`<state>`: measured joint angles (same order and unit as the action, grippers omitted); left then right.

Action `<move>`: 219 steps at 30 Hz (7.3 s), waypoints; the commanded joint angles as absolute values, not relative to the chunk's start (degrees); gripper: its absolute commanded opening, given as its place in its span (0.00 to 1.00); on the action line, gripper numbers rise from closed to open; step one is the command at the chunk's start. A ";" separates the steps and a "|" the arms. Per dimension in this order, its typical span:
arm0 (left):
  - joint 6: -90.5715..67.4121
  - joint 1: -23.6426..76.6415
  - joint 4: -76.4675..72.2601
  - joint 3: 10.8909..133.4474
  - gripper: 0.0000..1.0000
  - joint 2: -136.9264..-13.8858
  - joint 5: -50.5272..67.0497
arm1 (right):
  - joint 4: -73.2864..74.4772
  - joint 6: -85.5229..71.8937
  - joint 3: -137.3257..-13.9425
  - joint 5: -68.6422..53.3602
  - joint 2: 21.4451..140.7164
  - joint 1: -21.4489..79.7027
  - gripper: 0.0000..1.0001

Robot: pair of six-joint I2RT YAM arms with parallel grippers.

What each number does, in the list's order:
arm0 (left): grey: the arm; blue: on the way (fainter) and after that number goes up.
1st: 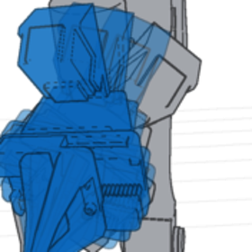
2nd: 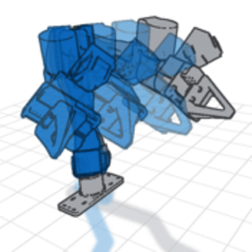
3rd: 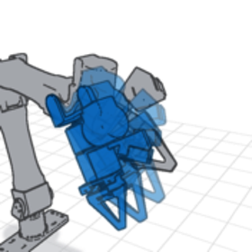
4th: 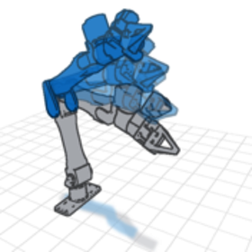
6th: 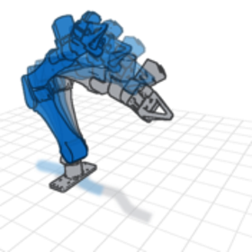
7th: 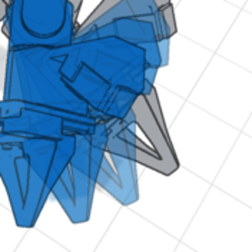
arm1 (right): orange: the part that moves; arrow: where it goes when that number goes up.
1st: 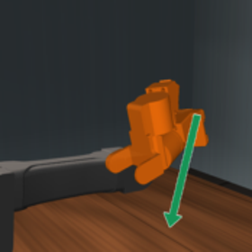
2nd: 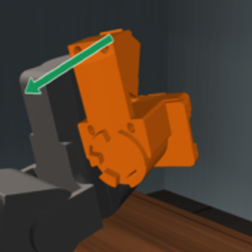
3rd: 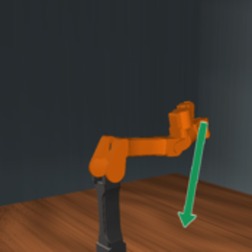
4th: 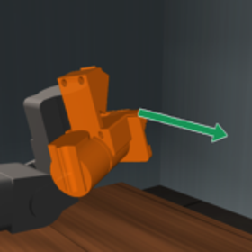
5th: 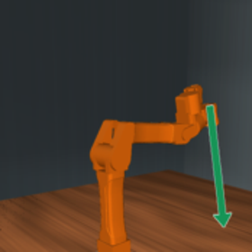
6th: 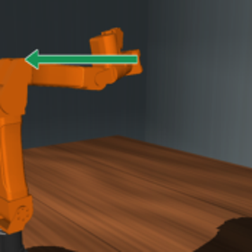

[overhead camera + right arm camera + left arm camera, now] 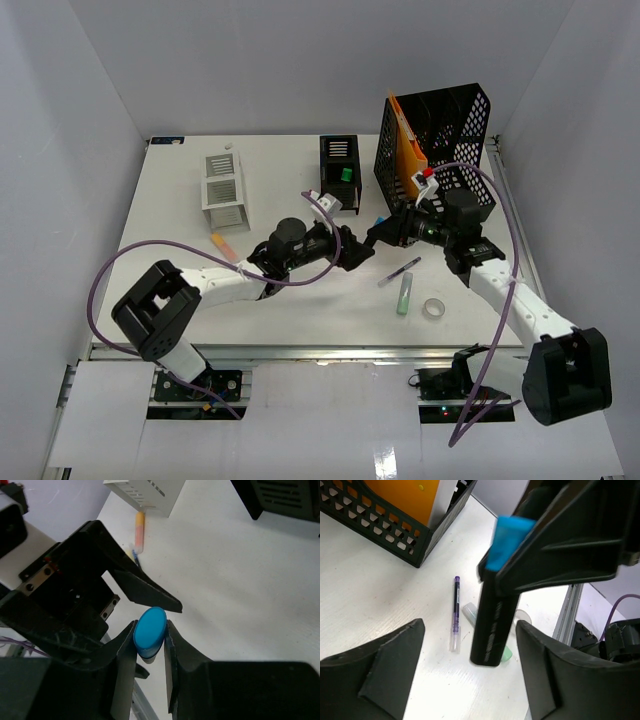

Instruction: Organize the desk

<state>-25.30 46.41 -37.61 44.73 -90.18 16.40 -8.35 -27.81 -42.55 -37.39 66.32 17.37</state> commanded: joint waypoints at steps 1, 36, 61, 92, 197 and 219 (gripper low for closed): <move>-23.38 46.67 -32.97 45.06 0.87 -83.11 16.08 | -5.33 -16.02 -46.41 -35.54 60.56 17.31 0.08; -36.23 46.41 -12.24 17.21 0.98 -43.59 -3.42 | -8.17 15.11 -96.16 -13.17 112.78 27.25 0.08; -42.11 48.39 -8.93 33.71 0.67 -71.29 12.61 | 15.52 26.35 -57.54 -54.31 63.11 10.42 0.98; -45.21 70.24 29.46 95.89 0.59 -127.79 -16.56 | 12.12 20.14 -38.24 -54.43 49.50 -19.72 0.98; -49.24 55.55 -13.52 16.03 0.88 -41.85 -21.89 | 15.45 4.93 -112.71 -25.45 109.28 25.22 0.08; -58.86 55.46 6.14 14.91 0.86 -34.68 -29.12 | -9.40 9.59 -121.18 -6.93 129.96 24.26 0.10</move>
